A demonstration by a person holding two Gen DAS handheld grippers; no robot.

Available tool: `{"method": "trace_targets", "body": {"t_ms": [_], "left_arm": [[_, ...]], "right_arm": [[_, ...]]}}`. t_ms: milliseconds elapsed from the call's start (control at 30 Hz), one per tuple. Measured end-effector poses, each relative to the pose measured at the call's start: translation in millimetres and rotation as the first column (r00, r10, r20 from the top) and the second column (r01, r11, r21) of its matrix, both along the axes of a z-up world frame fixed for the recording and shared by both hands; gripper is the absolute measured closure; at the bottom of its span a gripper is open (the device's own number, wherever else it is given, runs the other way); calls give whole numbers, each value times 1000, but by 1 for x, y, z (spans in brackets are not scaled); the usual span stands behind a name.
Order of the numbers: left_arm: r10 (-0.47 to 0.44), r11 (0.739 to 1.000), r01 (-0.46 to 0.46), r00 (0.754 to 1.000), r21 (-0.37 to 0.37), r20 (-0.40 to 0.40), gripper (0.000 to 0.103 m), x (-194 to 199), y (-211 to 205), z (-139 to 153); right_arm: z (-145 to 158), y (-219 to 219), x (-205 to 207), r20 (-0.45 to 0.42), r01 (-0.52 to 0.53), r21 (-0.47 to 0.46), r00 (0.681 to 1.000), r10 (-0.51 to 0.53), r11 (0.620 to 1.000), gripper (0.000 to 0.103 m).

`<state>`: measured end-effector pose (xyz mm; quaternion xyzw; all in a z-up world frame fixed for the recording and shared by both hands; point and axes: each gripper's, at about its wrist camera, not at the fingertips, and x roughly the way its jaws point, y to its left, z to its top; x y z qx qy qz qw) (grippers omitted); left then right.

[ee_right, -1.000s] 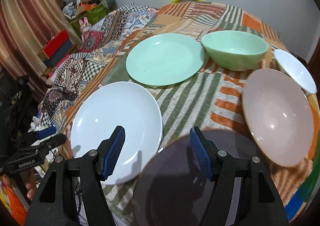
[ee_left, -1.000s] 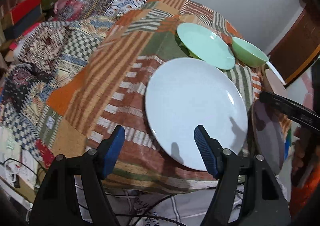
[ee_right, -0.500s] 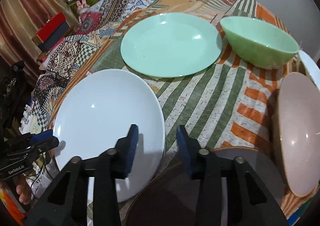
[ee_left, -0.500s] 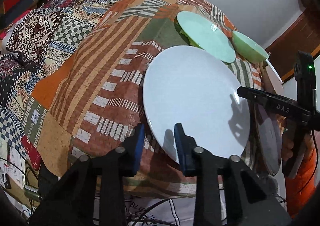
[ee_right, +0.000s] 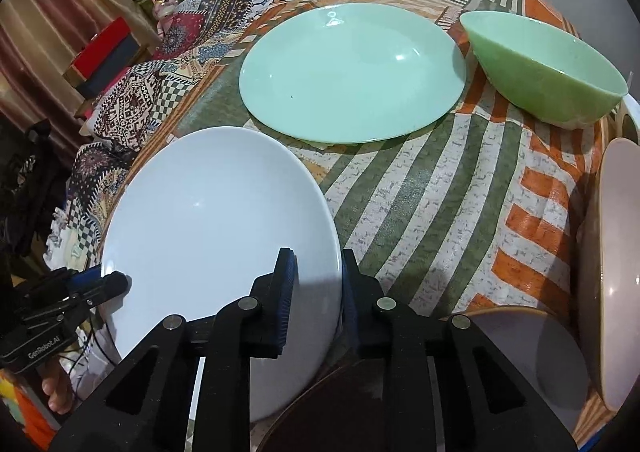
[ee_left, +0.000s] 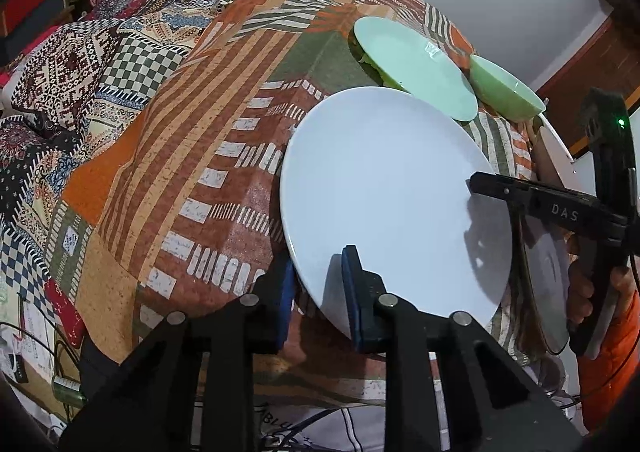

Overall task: Organize plates and bowls
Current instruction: 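Lift the white plate with both tools and carry it over the purple plate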

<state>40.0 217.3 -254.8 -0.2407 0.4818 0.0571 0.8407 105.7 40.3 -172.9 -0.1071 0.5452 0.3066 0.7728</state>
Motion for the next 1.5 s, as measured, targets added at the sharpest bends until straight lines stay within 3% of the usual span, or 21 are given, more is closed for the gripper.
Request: {"method": "trace_targets", "body": {"t_ms": [633, 1100, 1500], "left_arm": [[78, 992, -83, 995, 95, 55, 80, -25, 2, 43], [20, 991, -38, 990, 131, 137, 80, -29, -31, 84], [-67, 986, 44, 987, 158, 146, 80, -22, -76, 101]], "right_arm": [[30, 3, -23, 62, -43, 90, 997, 37, 995, 82], [65, -35, -42, 131, 5, 161, 991, -27, 987, 82], [78, -85, -59, 160, 68, 196, 982, -100, 978, 82]]}}
